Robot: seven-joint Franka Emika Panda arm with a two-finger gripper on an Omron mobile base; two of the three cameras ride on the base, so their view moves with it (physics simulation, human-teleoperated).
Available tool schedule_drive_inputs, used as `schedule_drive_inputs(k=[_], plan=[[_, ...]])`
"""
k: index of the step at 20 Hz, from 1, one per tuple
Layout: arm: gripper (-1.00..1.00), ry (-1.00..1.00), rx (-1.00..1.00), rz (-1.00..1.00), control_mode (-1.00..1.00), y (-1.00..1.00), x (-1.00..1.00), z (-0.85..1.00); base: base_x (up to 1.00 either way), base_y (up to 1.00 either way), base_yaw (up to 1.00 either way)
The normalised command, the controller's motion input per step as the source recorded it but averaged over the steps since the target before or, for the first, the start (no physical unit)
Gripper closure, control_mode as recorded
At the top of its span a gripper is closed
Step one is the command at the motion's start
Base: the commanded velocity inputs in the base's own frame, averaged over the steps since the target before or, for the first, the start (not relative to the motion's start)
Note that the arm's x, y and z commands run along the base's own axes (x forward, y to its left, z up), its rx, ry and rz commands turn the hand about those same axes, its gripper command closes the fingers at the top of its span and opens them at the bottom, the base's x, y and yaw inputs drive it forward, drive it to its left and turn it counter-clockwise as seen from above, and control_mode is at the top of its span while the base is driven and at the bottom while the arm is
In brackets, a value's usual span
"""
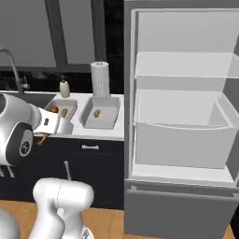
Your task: Place one sweet potato and one chicken drumstick in each tupperware on the nearby counter, to pack two identical lunches.
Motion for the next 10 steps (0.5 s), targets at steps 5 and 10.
schedule_drive_inputs(k=[5,10], plan=[[1.00,0.00,0.00,0.00,1.00,0.00,0.00,0.00,1.00,0.95,-0.09],[1.00,0.00,0.00,0.00,1.00,0.00,0.00,0.00,1.00,0.43,-0.18]])
